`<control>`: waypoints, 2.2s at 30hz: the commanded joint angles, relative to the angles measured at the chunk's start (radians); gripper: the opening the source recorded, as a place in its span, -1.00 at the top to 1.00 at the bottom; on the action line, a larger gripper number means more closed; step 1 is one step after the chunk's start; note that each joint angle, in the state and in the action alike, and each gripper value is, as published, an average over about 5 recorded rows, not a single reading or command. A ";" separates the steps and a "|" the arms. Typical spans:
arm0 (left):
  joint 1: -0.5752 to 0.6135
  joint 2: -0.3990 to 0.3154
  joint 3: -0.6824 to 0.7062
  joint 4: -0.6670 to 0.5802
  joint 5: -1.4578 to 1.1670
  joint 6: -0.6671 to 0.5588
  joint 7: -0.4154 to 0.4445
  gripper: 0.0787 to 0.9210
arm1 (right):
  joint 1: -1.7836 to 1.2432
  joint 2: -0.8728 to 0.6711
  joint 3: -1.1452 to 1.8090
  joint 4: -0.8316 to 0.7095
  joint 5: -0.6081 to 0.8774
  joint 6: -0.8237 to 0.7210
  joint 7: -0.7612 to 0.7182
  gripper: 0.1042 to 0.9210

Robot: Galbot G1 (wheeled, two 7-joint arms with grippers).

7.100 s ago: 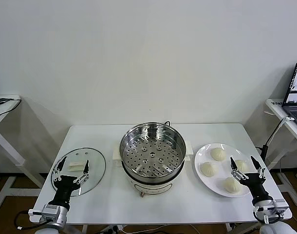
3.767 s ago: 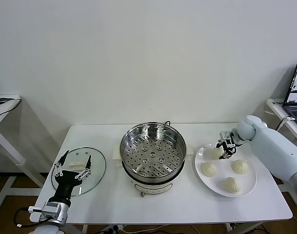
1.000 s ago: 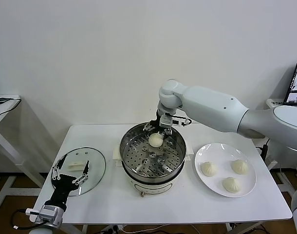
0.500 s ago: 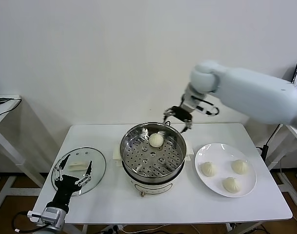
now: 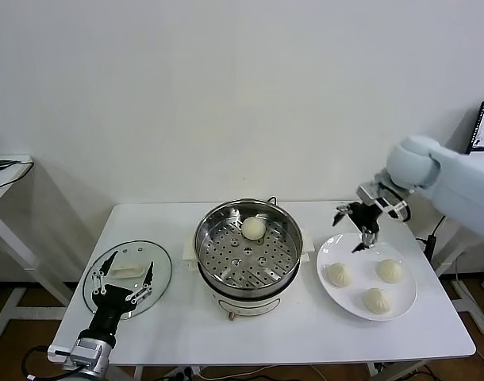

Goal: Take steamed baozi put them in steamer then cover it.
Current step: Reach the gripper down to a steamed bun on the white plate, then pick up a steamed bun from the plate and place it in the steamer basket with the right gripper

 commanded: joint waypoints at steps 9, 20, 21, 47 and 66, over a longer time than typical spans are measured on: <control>-0.008 0.000 -0.010 0.024 0.000 -0.002 0.000 -0.77 | -0.293 0.072 0.197 -0.179 -0.143 -0.054 0.057 -0.76; -0.022 -0.003 -0.007 0.046 0.000 -0.004 0.000 -0.77 | -0.331 0.124 0.231 -0.210 -0.155 -0.057 0.058 -0.76; -0.022 -0.003 -0.007 0.047 0.000 -0.004 0.000 -0.77 | -0.334 0.126 0.234 -0.211 -0.157 -0.057 0.059 -0.76; -0.026 0.001 -0.010 0.059 0.008 -0.007 0.001 -0.77 | -0.362 0.145 0.254 -0.213 -0.199 -0.055 0.059 -0.47; -0.024 0.001 -0.005 0.046 0.008 -0.003 0.000 -0.77 | -0.165 -0.006 0.158 -0.077 -0.015 -0.085 0.028 -0.30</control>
